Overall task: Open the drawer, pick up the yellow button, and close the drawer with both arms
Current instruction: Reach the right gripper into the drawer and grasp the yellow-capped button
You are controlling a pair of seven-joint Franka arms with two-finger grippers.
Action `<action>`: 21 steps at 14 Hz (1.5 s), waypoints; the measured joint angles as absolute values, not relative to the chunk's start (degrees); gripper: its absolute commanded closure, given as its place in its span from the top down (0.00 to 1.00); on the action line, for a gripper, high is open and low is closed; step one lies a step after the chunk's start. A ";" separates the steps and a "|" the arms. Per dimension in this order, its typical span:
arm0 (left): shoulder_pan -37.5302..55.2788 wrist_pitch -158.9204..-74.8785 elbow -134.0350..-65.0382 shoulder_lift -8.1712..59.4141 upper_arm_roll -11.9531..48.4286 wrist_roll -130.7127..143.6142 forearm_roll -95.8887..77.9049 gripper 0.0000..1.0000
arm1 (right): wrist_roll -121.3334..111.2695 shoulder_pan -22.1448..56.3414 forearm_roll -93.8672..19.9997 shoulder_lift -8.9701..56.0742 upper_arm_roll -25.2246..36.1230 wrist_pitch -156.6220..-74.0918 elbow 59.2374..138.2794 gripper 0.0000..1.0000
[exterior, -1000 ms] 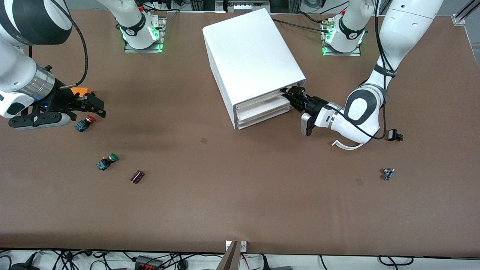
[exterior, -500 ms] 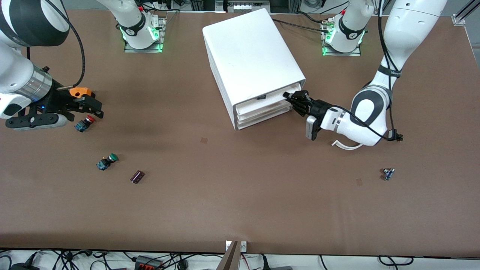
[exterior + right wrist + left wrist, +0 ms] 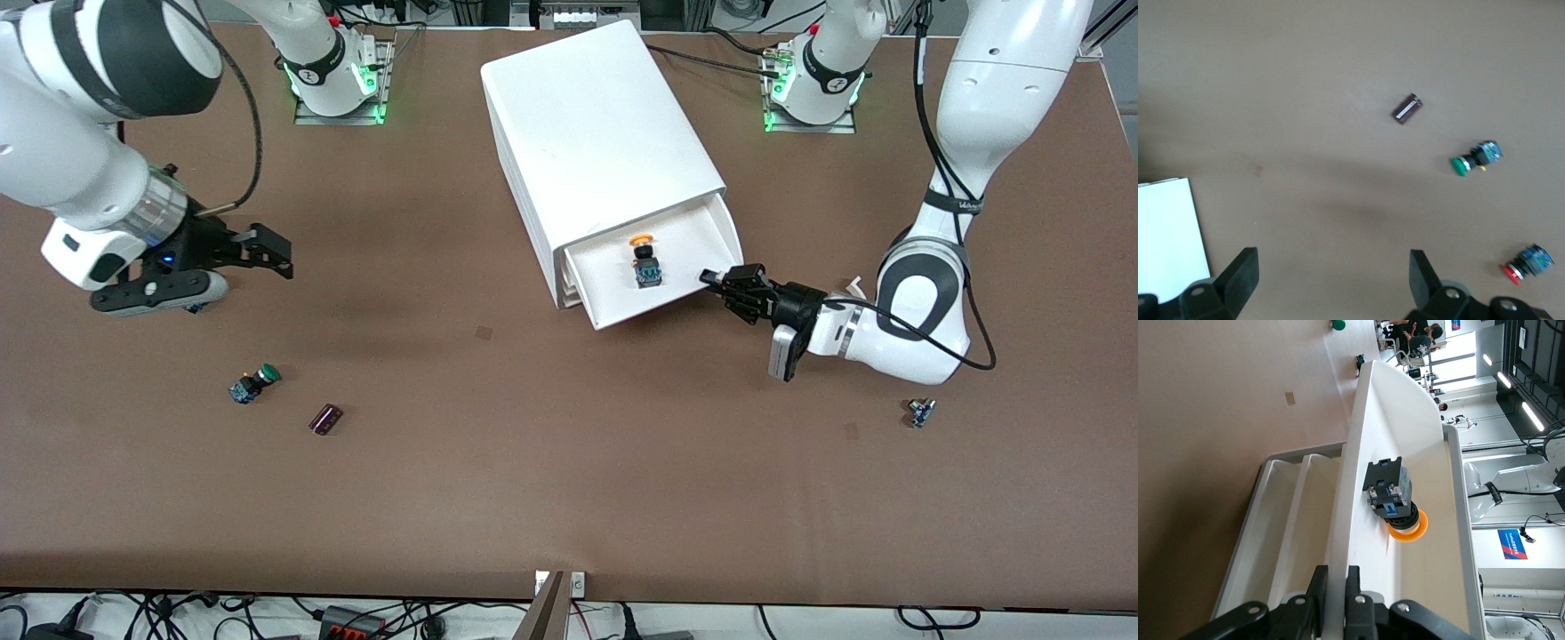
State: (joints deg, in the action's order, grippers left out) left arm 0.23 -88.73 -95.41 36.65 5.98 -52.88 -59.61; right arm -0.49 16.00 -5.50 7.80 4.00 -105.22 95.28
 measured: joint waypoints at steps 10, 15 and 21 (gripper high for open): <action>-0.74 -87.31 -89.79 37.89 4.25 -43.46 -59.60 1.00 | 13.61 36.39 -5.54 23.02 3.66 -113.98 76.89 1.00; -0.86 -86.30 -85.90 32.79 4.24 -27.73 -49.19 1.00 | 17.51 45.51 -5.52 29.62 3.68 -117.54 70.66 1.00; 0.42 -81.90 -75.22 30.94 4.97 -14.24 -25.57 1.00 | 28.19 51.55 -4.80 38.34 4.18 -123.99 65.25 1.00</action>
